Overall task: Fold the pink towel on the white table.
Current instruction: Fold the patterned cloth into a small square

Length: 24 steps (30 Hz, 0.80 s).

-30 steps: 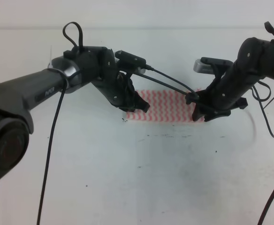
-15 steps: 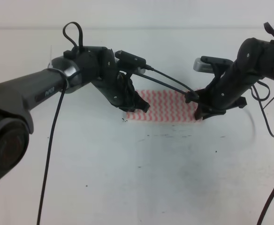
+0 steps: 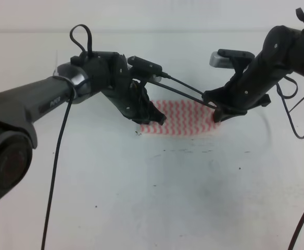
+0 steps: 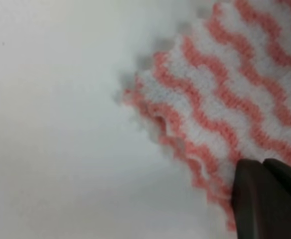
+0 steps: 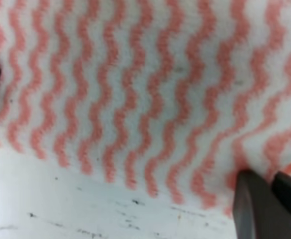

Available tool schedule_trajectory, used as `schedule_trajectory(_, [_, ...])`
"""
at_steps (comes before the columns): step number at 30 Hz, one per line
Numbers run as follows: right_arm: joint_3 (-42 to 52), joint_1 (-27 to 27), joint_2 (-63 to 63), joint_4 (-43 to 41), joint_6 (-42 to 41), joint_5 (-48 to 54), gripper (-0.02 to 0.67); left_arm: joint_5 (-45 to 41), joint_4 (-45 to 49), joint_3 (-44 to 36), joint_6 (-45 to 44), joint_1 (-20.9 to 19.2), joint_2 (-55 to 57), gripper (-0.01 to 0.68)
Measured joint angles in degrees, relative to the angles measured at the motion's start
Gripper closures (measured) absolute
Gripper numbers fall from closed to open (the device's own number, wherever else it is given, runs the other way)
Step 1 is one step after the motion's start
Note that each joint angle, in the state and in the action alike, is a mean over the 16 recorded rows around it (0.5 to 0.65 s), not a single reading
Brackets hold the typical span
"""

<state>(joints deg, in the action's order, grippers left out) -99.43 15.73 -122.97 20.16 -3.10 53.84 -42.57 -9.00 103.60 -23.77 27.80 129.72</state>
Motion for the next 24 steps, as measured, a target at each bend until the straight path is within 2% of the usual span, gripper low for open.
schedule_trajectory(5, [-0.6, 0.1, 0.0, 0.7, -1.6, 1.5, 0.664, 0.2, 0.0, 0.0, 0.0, 0.0, 0.0, 0.671])
schedule_trajectory(11, [-0.7, 0.1, 0.0, 2.7, -3.8, 2.3, 0.664, 0.5, -0.1, 0.0, 0.1, 0.0, 0.0, 0.622])
schedule_trajectory(24, [-2.4, 0.1, 0.1, 7.2, -7.9, 2.6, 0.665, 0.4, -0.7, 2.1, 2.4, -0.2, -0.8, 0.375])
